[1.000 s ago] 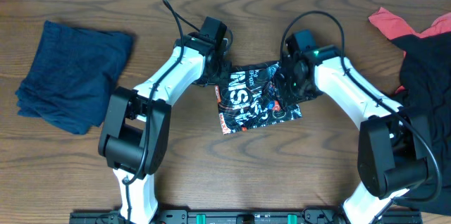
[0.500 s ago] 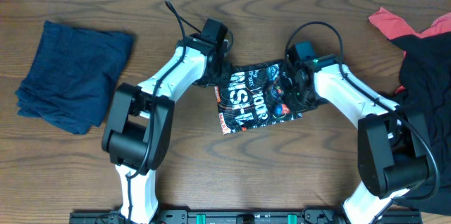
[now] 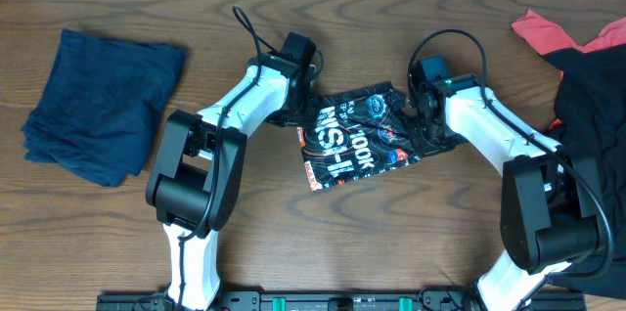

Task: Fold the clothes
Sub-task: 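Rotate and reposition the folded bundle with both grippers at center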

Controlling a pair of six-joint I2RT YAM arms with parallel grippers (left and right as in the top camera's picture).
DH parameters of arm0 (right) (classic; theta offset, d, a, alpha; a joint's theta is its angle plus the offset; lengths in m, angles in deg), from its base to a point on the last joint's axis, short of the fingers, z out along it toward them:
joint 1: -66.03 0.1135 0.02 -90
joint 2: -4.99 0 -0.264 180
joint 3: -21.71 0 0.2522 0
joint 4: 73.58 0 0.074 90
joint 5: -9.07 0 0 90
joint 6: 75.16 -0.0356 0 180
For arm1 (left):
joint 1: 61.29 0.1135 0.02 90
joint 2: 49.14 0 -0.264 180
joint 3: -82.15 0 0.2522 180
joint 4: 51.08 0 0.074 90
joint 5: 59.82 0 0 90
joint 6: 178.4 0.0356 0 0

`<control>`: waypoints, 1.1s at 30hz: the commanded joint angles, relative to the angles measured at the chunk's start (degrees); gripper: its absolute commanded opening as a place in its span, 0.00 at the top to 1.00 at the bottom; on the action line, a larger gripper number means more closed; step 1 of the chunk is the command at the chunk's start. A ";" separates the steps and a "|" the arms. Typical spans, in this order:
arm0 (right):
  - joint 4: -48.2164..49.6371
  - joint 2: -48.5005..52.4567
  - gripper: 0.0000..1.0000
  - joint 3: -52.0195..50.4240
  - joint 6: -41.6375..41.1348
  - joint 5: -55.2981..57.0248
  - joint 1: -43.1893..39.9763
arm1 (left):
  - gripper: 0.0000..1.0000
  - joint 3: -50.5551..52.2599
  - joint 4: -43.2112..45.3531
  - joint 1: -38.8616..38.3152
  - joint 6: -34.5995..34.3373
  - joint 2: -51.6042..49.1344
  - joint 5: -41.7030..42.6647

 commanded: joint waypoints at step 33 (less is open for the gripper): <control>0.04 -6.82 0.89 -1.46 -3.06 -23.04 0.17 | 0.11 -3.26 2.25 -3.08 10.10 6.69 2.91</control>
